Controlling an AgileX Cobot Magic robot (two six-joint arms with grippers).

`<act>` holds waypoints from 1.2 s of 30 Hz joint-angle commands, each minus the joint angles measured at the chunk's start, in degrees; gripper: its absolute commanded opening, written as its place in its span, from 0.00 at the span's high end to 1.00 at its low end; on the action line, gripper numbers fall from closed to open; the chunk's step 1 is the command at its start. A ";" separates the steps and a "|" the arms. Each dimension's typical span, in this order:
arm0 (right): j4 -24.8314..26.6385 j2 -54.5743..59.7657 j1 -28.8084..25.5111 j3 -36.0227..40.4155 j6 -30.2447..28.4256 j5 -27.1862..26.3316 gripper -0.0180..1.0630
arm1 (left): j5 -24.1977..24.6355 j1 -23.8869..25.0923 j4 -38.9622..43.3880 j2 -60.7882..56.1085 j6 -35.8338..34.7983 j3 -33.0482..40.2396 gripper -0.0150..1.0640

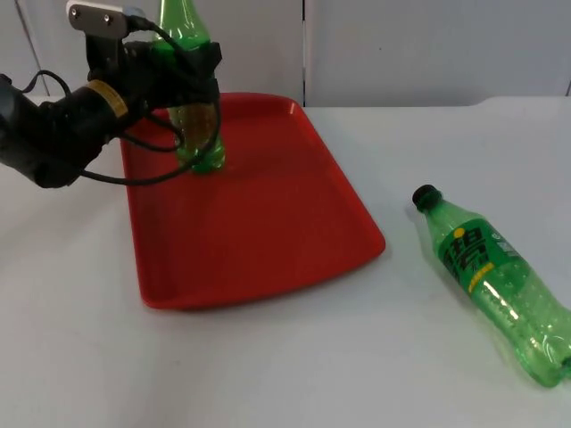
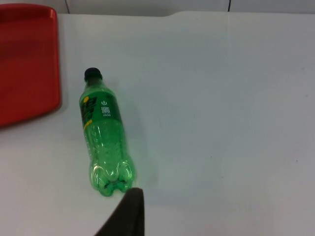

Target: Place the bottle upright on the tray.

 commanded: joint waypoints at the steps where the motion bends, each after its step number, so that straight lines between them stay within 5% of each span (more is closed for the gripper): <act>1: 0.09 -0.17 -0.62 -0.05 -0.45 -0.39 0.01 | -2.28 0.11 1.14 0.20 0.05 -0.27 0.40; 4: 0.09 -0.17 -0.62 -0.05 -0.45 -0.39 0.01 | -4.25 0.11 1.28 0.20 0.05 -0.27 0.24; 6: 0.09 -0.17 -0.62 -0.05 -0.45 -0.39 0.01 | -4.61 0.11 1.28 0.20 0.05 -0.27 0.22; 24: 0.09 -0.17 -0.62 -0.05 -0.45 -0.39 0.01 | -4.18 0.26 10.62 0.20 -3.15 -0.17 0.21; 36: 0.09 -0.17 -0.62 -0.05 -0.45 -0.39 0.01 | -4.42 6.46 21.49 0.20 -8.37 -0.17 0.21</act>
